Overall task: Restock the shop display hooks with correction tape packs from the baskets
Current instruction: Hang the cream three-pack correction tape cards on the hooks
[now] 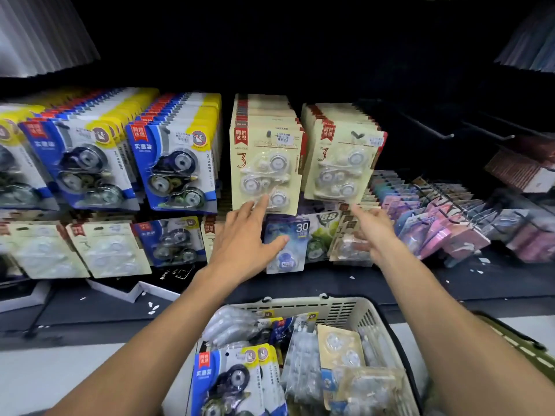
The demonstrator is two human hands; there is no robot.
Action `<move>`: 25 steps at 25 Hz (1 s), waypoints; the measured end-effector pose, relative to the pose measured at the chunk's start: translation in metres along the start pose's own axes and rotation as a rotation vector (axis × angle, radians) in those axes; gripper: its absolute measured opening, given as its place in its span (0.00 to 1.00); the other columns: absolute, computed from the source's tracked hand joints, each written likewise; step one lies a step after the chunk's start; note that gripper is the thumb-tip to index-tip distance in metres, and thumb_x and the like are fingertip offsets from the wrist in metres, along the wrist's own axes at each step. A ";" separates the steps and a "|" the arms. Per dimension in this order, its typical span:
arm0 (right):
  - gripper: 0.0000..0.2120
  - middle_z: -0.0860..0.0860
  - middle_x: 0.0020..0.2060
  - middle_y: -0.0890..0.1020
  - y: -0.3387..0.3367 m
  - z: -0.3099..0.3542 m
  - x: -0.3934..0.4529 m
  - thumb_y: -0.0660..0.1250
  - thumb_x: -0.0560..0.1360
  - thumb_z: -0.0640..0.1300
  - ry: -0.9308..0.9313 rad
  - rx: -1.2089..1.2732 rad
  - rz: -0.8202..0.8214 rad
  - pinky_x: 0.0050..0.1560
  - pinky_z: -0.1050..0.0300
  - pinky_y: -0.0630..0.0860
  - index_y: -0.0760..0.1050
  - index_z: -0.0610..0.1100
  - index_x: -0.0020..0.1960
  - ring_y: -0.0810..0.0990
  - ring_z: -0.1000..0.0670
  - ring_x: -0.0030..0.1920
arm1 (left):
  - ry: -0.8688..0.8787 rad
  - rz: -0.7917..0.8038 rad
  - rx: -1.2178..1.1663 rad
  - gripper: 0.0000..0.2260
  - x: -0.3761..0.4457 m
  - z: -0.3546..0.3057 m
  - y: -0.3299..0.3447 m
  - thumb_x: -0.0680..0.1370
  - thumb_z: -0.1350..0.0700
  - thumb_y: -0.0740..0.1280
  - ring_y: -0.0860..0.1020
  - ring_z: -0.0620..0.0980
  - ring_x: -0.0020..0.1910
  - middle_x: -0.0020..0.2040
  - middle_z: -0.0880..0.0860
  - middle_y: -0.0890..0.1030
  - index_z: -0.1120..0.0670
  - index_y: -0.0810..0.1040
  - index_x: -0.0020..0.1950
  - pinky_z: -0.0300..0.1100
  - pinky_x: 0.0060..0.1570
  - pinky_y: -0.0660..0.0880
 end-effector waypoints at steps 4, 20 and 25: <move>0.13 0.47 0.55 0.78 0.007 -0.038 -0.015 0.69 0.79 0.48 -0.081 -0.348 0.114 0.40 0.54 0.75 0.74 0.46 0.61 0.77 0.46 0.50 | -0.089 0.148 0.027 0.35 -0.023 0.026 0.039 0.80 0.40 0.65 0.65 0.59 0.75 0.78 0.54 0.65 0.49 0.56 0.82 0.55 0.71 0.67; 0.25 0.47 0.62 0.79 0.041 -0.262 -0.123 0.72 0.75 0.51 0.058 -0.971 0.792 0.55 0.55 0.75 0.72 0.48 0.69 0.79 0.48 0.56 | -0.020 0.184 0.135 0.21 -0.138 0.087 0.158 0.78 0.55 0.68 0.71 0.58 0.68 0.68 0.55 0.75 0.54 0.76 0.71 0.53 0.68 0.69; 0.43 0.54 0.64 0.78 0.056 -0.282 -0.139 0.75 0.65 0.66 0.329 -0.709 0.866 0.61 0.56 0.75 0.66 0.48 0.73 0.78 0.52 0.59 | -0.091 0.376 0.207 0.34 -0.135 0.088 0.174 0.80 0.51 0.65 0.45 0.57 0.83 0.84 0.58 0.45 0.50 0.55 0.83 0.51 0.80 0.46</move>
Point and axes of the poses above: each hand's wrist, its own x-axis towards the middle knuckle, its own y-axis out of the palm, z = x × y, the point moved 2 cm from there along x, towards the middle knuckle
